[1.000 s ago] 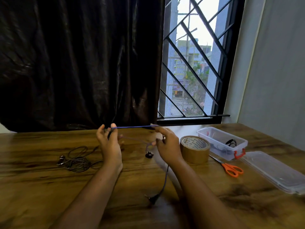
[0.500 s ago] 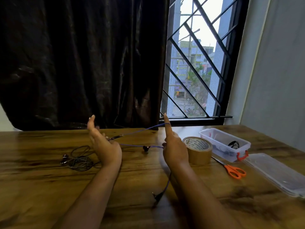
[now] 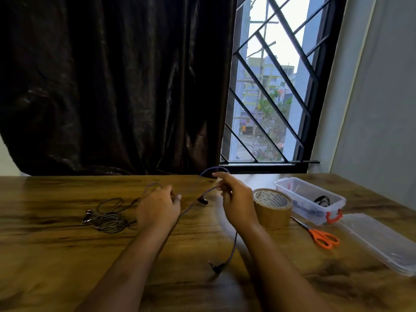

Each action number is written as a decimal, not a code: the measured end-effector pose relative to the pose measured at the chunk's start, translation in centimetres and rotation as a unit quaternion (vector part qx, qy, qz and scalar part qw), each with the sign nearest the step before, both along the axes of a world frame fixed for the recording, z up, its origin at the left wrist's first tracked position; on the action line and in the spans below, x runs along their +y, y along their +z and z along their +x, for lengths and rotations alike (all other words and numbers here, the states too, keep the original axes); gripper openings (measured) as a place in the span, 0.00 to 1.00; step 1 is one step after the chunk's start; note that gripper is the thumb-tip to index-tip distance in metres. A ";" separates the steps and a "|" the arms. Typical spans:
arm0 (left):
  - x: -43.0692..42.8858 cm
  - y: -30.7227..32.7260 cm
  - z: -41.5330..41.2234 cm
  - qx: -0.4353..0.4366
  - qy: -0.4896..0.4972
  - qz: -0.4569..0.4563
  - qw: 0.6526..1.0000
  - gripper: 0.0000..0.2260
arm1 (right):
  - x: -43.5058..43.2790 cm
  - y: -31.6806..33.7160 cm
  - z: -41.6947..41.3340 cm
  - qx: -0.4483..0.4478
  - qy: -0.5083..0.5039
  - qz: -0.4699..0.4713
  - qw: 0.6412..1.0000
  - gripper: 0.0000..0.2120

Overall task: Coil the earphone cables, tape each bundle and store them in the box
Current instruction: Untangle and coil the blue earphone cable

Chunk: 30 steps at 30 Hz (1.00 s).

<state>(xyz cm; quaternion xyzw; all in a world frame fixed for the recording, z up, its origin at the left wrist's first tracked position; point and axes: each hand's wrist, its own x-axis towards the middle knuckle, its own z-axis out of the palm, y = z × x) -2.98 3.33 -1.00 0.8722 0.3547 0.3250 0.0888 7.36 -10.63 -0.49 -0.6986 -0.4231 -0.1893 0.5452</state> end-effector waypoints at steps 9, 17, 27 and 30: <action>0.0 -1.0 1.5 -0.120 -0.153 -0.189 0.962 0.05 | 0.8 1.2 -0.7 0.192 0.143 0.120 0.964 0.18; -0.7 0.4 0.7 -0.281 -0.254 -0.410 0.830 0.10 | -0.3 0.4 -0.5 -0.013 -0.103 -0.178 0.979 0.15; -1.5 1.8 0.9 -0.455 -0.243 -0.571 0.639 0.12 | 1.3 -0.4 -0.7 0.100 -0.084 -0.159 0.979 0.11; -1.0 1.9 0.6 -0.518 -0.223 -0.609 0.558 0.08 | 1.4 -0.4 -0.7 0.068 -0.058 -0.177 0.980 0.14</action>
